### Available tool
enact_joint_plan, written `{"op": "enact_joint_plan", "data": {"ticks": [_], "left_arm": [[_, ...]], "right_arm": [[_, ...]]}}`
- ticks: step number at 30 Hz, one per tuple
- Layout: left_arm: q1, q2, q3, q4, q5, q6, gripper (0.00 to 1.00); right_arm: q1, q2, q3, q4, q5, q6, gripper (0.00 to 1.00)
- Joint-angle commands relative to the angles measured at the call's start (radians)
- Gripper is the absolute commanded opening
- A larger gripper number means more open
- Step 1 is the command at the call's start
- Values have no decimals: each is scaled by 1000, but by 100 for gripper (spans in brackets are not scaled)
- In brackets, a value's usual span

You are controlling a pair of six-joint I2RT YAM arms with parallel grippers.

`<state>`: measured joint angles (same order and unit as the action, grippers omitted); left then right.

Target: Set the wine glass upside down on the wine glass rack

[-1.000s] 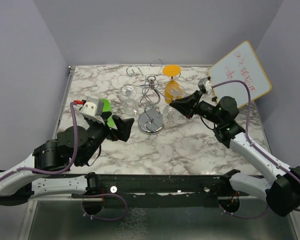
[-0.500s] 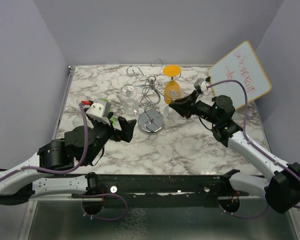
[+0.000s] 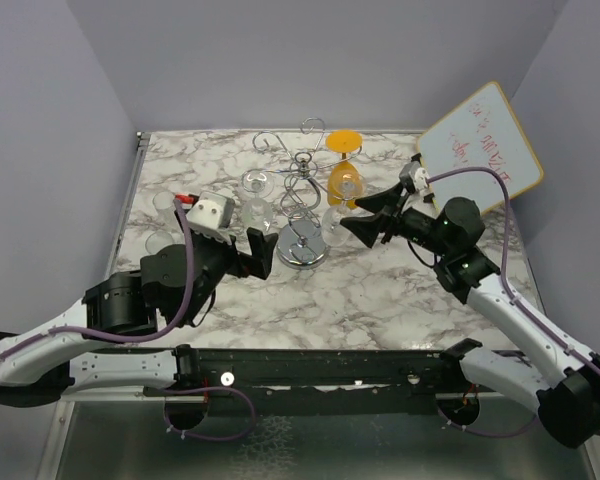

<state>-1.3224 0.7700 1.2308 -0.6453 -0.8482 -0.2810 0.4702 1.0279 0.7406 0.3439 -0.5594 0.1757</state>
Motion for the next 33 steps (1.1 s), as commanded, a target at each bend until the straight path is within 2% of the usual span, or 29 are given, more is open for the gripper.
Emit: {"op": "enact_joint_plan", "data": {"ticks": [1, 5, 8, 13, 15, 17, 20, 25, 29, 31, 33], "left_arm": [[-4, 61, 40, -12, -45, 53, 99], [-5, 102, 69, -7, -112, 51, 99], [-4, 153, 154, -7, -96, 60, 99], [6, 269, 288, 21, -112, 140, 99], [52, 328, 345, 21, -85, 173, 99], [137, 382, 394, 20, 12, 191, 99], [336, 454, 451, 12, 201, 181, 99], [586, 551, 547, 9, 357, 156, 99], [817, 593, 582, 6, 518, 117, 98], [938, 601, 565, 6, 599, 83, 93], [1043, 594, 531, 6, 684, 50, 84]], "right_arm": [[1, -103, -30, -87, 2, 6, 67], [1, -208, -60, -173, 36, 28, 68], [1, -267, -70, -236, 29, 56, 69], [1, -277, 4, -391, 6, 70, 69], [2, -286, 17, -422, 24, 79, 69], [1, -304, 18, -438, 57, 93, 70], [2, -336, 9, -454, 118, 127, 71], [2, -389, 9, -528, 210, 179, 72], [1, -427, 8, -585, 356, 230, 72], [1, -435, 16, -615, 441, 252, 72], [1, -435, 26, -639, 516, 280, 72]]}}
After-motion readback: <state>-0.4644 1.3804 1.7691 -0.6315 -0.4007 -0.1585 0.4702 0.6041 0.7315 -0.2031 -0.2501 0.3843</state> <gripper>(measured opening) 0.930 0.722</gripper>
